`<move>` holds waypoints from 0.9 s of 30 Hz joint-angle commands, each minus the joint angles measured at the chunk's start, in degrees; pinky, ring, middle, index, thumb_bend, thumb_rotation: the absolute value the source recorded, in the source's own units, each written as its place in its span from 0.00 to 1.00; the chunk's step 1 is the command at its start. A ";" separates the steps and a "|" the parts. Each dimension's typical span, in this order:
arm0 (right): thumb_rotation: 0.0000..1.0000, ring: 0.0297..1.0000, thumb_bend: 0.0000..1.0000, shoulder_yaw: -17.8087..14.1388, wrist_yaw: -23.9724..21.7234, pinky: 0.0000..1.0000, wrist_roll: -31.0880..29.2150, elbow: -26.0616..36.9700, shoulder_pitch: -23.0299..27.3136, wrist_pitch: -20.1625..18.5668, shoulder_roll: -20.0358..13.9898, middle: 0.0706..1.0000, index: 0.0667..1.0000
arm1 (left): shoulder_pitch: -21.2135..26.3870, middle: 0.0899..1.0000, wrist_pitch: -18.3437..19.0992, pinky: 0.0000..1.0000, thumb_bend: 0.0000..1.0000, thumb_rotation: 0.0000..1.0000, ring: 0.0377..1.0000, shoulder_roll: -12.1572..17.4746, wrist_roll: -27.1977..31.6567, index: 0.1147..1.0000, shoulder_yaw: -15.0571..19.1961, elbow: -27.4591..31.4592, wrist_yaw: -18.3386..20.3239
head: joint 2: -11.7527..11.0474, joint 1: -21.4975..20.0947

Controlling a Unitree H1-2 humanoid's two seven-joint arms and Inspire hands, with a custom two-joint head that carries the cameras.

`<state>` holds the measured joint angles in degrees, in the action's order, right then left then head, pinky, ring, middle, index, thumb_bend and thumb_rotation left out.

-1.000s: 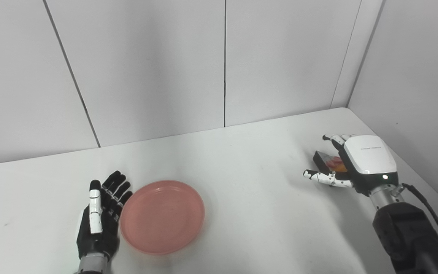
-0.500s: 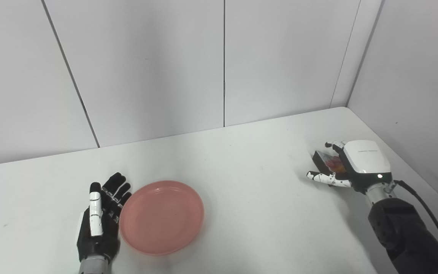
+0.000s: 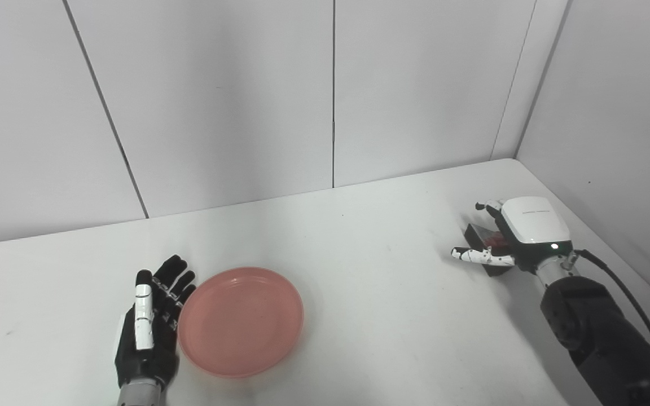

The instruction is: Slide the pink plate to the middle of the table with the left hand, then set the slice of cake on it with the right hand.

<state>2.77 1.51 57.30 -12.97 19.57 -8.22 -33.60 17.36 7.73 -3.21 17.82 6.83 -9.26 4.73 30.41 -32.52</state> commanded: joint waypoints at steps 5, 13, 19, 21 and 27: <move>0.90 0.74 0.80 1.24 1.43 0.70 -0.74 -2.99 3.25 -1.59 -1.91 0.76 0.74 | -4.53 0.82 3.74 0.84 0.70 0.83 0.84 -0.21 -0.74 0.69 -0.29 -3.60 -1.21 | 0.37 0.98; 0.91 0.73 0.79 2.82 4.09 0.67 -2.50 -9.41 4.36 -0.79 -2.30 0.74 0.72 | -4.69 0.82 3.83 0.82 0.71 0.82 0.83 0.16 -0.84 0.71 -0.41 -3.20 -1.03 | 0.76 1.53; 0.77 0.67 0.73 3.05 6.26 0.60 -7.37 -13.82 4.52 1.47 -1.80 0.69 0.67 | -4.84 0.82 4.28 0.84 0.71 0.82 0.83 0.25 -0.67 0.70 -0.57 -2.91 -0.90 | 0.87 1.87; 0.75 0.66 0.72 3.48 7.67 0.59 -8.25 -14.26 4.28 2.16 -1.84 0.68 0.66 | -5.05 0.82 4.50 0.84 0.71 0.82 0.83 0.39 -0.68 0.70 -0.75 -2.42 -0.77 | 1.19 2.03; 0.34 0.24 0.58 4.12 12.68 0.21 -11.41 -16.49 4.07 4.93 -1.08 0.28 0.36 | -5.34 0.82 5.18 0.85 0.72 0.82 0.83 0.41 -0.72 0.69 -0.97 -1.77 -1.06 | 1.49 1.96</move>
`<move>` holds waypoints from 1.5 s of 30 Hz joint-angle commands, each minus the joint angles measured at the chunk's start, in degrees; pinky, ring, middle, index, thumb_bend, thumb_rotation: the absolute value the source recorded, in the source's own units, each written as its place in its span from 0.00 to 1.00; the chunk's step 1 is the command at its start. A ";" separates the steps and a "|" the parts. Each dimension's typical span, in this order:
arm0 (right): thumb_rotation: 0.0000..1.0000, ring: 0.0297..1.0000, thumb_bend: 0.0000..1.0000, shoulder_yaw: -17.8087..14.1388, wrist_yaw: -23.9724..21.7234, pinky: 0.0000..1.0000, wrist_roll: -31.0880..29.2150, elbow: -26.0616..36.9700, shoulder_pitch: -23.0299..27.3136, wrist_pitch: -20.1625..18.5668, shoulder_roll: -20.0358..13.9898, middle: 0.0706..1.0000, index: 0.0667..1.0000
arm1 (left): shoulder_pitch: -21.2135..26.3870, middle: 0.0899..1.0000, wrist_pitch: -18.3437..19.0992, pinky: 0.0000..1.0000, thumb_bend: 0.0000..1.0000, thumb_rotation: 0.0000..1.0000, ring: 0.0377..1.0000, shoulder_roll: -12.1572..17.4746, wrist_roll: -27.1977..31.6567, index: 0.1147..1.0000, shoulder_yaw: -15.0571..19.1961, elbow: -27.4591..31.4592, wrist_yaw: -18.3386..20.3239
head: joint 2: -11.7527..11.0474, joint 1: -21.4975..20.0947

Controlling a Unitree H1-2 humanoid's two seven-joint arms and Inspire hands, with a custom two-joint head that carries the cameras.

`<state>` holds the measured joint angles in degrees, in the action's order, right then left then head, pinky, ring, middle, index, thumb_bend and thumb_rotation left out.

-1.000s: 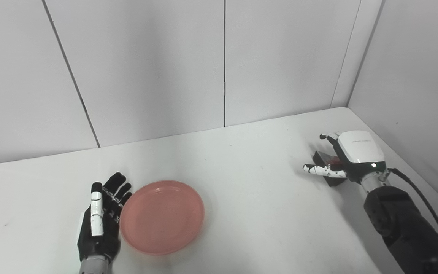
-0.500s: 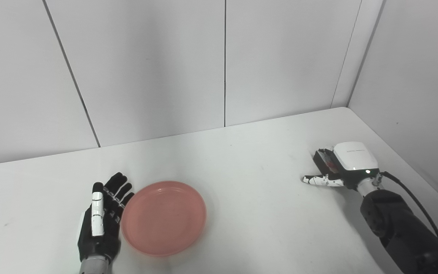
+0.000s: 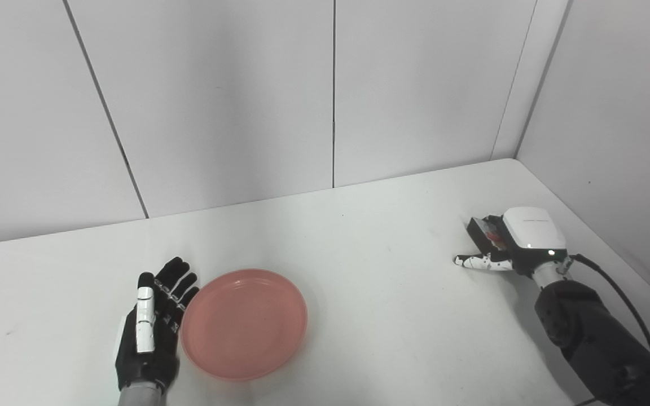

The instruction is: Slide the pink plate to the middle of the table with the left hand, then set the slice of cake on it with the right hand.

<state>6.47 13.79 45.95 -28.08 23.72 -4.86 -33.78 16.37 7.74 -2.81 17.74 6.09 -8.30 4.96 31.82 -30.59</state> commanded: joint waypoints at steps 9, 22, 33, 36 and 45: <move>0.34 0.16 0.56 1.95 2.80 0.13 -3.21 -1.84 -0.29 1.77 -0.87 0.19 0.27 | -4.76 0.82 5.08 0.85 0.71 0.83 0.83 -0.17 -0.79 0.69 -0.80 -2.50 -1.59 | 0.13 0.24; 0.36 0.17 0.57 2.10 1.94 0.15 -3.60 7.72 -2.00 5.49 -2.63 0.20 0.27 | -5.27 0.83 5.12 0.86 0.72 0.83 0.84 -0.83 -0.35 0.71 -1.25 -2.06 -1.32 | 0.30 1.12; 0.43 0.17 0.57 3.12 -4.74 0.14 -0.90 24.52 0.79 6.11 -1.26 0.20 0.28 | -5.93 0.83 4.56 0.83 0.74 0.83 0.84 -1.86 -1.55 0.73 -2.69 -1.33 -1.92 | 0.37 3.55; 0.39 0.17 0.58 3.64 -4.87 0.14 0.23 27.98 1.82 8.46 -0.75 0.21 0.29 | -6.28 0.83 4.15 0.83 0.75 0.82 0.84 -2.71 -1.83 0.72 -2.93 -1.16 -2.15 | 0.30 4.84; 0.39 0.15 0.60 4.06 -9.56 0.13 -0.95 37.40 3.72 10.55 2.13 0.21 0.28 | -7.21 0.81 2.24 0.85 0.73 0.80 0.83 -6.43 -3.57 0.69 -3.50 -1.23 -3.35 | -0.47 11.48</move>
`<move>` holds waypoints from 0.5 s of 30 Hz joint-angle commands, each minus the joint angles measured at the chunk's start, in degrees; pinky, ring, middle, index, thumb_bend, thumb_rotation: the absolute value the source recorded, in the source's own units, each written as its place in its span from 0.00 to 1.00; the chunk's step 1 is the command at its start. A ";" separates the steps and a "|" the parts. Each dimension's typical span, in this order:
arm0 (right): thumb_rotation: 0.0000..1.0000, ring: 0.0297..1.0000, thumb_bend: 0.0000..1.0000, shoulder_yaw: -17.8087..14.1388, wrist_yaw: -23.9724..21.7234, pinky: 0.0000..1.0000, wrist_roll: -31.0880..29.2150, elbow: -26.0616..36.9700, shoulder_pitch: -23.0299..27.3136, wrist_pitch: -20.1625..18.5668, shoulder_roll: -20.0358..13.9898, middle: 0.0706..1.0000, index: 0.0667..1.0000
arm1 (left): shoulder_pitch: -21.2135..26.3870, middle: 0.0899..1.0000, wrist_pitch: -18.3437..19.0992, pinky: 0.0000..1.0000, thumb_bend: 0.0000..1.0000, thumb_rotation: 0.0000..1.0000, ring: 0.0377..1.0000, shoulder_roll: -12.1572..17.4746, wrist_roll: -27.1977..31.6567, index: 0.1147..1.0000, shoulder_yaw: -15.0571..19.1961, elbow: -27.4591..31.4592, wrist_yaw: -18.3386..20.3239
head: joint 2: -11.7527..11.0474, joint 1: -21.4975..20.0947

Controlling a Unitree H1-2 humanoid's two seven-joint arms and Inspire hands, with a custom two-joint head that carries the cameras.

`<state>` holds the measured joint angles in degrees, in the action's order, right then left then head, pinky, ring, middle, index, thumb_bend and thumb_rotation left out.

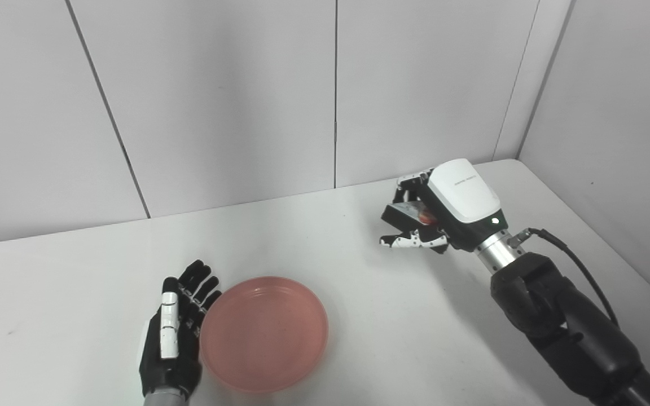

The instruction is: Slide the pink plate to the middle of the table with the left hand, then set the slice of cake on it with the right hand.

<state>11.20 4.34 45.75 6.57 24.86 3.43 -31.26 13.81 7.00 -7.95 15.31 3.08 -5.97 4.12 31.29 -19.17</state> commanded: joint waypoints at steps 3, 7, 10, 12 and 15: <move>0.40 0.16 0.60 -0.59 -0.23 0.13 -0.84 4.34 2.66 4.19 0.69 0.22 0.28 | -5.10 0.80 2.18 0.85 0.74 0.79 0.82 -2.68 -2.65 0.67 -0.99 -3.76 -3.43 | 0.24 3.37; 0.40 0.15 0.61 -0.10 -0.35 0.12 -1.13 4.99 3.33 7.48 1.97 0.21 0.27 | -5.37 0.79 1.16 0.83 0.75 0.79 0.81 -4.29 -4.48 0.67 -2.16 -4.40 -4.47 | 0.65 7.34; 0.37 0.14 0.62 0.93 -1.26 0.11 -1.23 4.86 4.30 9.40 3.42 0.20 0.26 | -5.05 0.80 0.90 0.82 0.74 0.79 0.81 -5.14 -5.50 0.67 -2.98 -5.14 -5.39 | 0.88 10.37; 0.38 0.14 0.61 1.29 -1.93 0.11 -1.45 4.77 4.64 9.99 4.07 0.21 0.27 | -4.72 0.80 0.52 0.82 0.75 0.80 0.81 -5.58 -6.05 0.68 -3.47 -5.79 -5.90 | 0.89 11.62; 0.37 0.15 0.60 2.58 -2.47 0.12 -0.94 4.28 5.45 11.38 5.86 0.22 0.29 | -4.30 0.81 0.02 0.81 0.78 0.81 0.82 -6.27 -6.28 0.68 -4.03 -6.62 -6.74 | 0.66 12.98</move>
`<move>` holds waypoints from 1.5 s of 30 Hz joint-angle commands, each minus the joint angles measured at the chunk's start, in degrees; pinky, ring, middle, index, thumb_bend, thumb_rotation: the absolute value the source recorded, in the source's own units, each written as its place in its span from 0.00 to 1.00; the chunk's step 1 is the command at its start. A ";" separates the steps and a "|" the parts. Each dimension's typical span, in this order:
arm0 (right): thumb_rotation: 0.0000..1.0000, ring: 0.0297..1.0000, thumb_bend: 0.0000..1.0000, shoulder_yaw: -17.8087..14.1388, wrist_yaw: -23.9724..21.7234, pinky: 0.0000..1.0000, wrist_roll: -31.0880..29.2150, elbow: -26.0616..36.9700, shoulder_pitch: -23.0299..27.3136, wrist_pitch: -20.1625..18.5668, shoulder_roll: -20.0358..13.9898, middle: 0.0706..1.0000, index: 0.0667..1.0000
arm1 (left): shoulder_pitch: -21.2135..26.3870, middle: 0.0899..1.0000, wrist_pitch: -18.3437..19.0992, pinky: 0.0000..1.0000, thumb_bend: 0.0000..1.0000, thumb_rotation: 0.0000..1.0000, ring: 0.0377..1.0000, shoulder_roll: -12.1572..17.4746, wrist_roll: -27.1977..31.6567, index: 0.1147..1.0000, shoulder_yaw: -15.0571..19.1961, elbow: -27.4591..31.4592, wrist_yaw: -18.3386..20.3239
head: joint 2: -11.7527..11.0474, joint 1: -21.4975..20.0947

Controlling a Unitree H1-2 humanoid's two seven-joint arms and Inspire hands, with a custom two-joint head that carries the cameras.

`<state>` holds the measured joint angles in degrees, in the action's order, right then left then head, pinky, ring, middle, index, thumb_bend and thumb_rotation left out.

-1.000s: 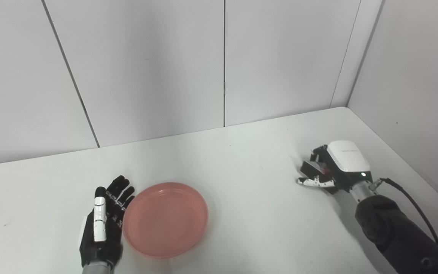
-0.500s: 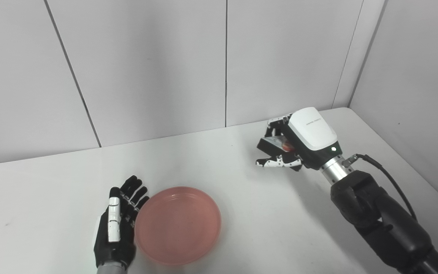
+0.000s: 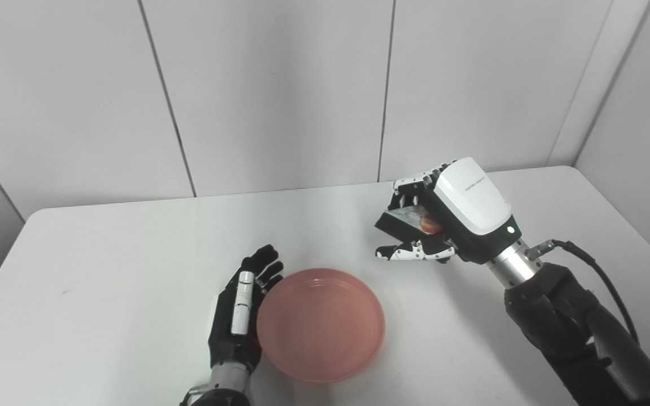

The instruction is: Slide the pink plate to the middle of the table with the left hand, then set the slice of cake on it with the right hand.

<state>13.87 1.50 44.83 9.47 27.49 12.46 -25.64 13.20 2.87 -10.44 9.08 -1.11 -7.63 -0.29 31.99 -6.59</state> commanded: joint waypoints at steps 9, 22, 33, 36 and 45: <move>0.38 0.14 0.60 2.23 0.22 0.11 0.26 -2.45 4.09 6.30 4.25 0.21 0.28 | -3.27 0.80 2.70 0.81 0.77 0.83 0.82 -5.03 -0.75 0.67 -1.28 -6.31 -5.06 | 0.92 2.98; 0.44 0.14 0.58 5.96 0.70 0.11 2.62 -4.91 1.04 7.41 8.99 0.22 0.28 | -3.66 0.79 3.76 0.81 0.77 0.81 0.81 -4.14 0.60 0.66 -0.97 -4.81 -5.48 | 1.96 2.88; 0.42 0.16 0.59 7.94 2.53 0.13 5.75 -9.95 -0.52 6.95 12.61 0.25 0.30 | -3.86 0.80 3.54 0.79 0.76 0.85 0.81 -3.21 -0.25 0.68 -2.28 -5.28 -4.59 | 2.48 2.61; 0.43 0.16 0.58 8.32 3.30 0.13 6.91 -11.50 -0.94 6.86 13.16 0.25 0.31 | -3.87 0.82 3.88 0.80 0.76 0.87 0.82 -3.01 -0.32 0.70 -2.36 -4.99 -4.59 | 2.53 2.71; 0.41 0.16 0.59 8.95 5.72 0.13 8.47 -15.14 -1.75 7.34 13.72 0.24 0.30 | -4.06 0.83 3.73 0.80 0.75 0.87 0.82 -2.85 -0.48 0.75 -2.64 -5.19 -4.39 | 2.70 2.64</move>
<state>22.99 5.09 53.55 -6.70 24.55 18.90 -12.36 13.51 0.80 -10.53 8.75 -3.79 -8.95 -3.33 34.72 -3.96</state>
